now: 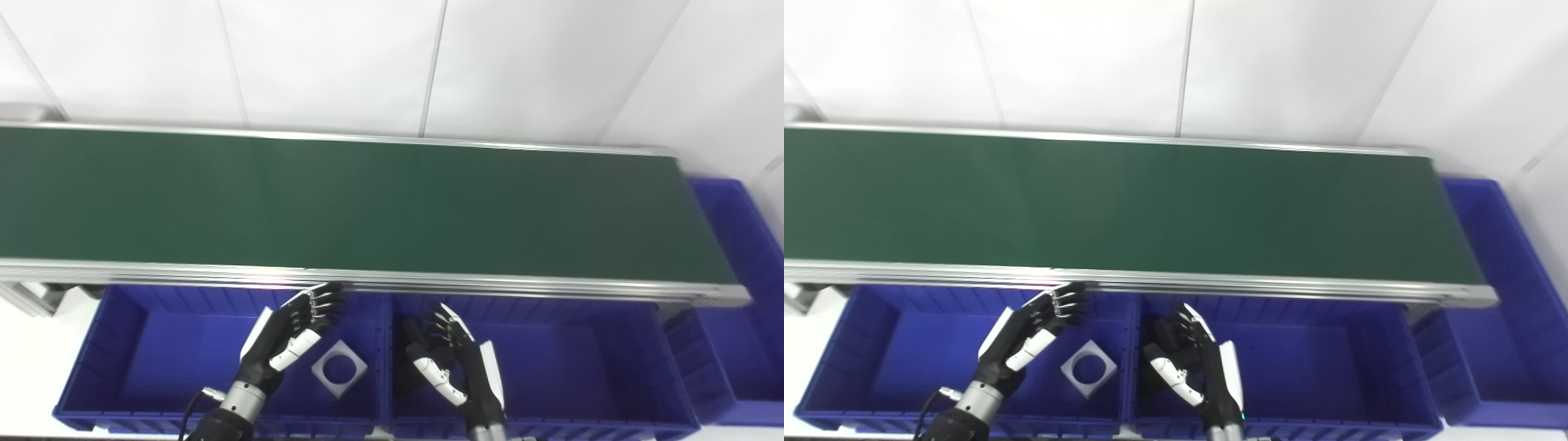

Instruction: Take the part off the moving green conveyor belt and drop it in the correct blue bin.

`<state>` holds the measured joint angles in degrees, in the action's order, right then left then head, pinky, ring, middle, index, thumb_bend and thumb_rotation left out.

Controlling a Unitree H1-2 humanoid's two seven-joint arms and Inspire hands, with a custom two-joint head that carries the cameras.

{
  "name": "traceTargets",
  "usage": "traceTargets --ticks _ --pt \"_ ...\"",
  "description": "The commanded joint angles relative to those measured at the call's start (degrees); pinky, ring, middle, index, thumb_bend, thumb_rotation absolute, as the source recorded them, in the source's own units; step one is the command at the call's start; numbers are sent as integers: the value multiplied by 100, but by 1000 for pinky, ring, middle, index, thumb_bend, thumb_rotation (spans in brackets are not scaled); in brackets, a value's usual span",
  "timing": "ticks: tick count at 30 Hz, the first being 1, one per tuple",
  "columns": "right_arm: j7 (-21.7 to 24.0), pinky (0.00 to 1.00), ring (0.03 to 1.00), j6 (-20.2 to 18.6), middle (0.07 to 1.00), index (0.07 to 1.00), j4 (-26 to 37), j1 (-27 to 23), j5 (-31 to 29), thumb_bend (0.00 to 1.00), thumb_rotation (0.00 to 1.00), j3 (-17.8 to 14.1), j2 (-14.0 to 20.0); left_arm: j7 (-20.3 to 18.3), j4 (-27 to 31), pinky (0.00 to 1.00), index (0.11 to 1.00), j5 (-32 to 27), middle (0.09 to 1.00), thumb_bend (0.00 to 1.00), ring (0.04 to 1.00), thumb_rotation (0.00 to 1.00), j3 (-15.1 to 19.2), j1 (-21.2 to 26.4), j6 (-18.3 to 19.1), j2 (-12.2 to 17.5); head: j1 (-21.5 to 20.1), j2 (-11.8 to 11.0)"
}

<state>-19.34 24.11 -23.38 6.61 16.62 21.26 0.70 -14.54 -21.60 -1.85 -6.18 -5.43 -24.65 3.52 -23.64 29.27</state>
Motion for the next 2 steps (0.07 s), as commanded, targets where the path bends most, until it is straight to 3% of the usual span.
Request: traceTargets --ticks 1,2 --pt "-118 702 762 280 798 855 95 -85 -19 657 646 46 -44 -63 45 692 794 -59 765 649 728 721 35 115 -228 -6 80 8" --pt "-124 705 763 280 800 857 86 -92 -26 654 645 52 -39 -55 40 689 792 -41 763 653 726 726 45 119 -228 -17 135 12"
